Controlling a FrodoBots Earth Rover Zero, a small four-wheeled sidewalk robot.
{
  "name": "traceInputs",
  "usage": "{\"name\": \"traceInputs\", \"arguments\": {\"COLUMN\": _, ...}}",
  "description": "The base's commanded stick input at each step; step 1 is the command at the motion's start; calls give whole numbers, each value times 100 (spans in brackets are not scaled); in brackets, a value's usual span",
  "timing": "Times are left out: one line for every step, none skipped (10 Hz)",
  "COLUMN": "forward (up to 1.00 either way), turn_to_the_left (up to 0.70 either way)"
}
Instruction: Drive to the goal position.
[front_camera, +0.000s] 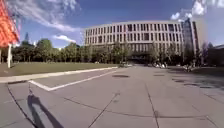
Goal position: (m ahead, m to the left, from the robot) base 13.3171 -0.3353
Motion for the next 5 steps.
{"name": "traceInputs", "arguments": {"forward": 70, "turn_to_the_left": 0}}
{"name": "traceInputs", "arguments": {"forward": 70, "turn_to_the_left": 0}}
{"name": "traceInputs", "arguments": {"forward": 70, "turn_to_the_left": 0}}
{"name": "traceInputs", "arguments": {"forward": 70, "turn_to_the_left": 0}}
{"name": "traceInputs", "arguments": {"forward": 70, "turn_to_the_left": 0}}
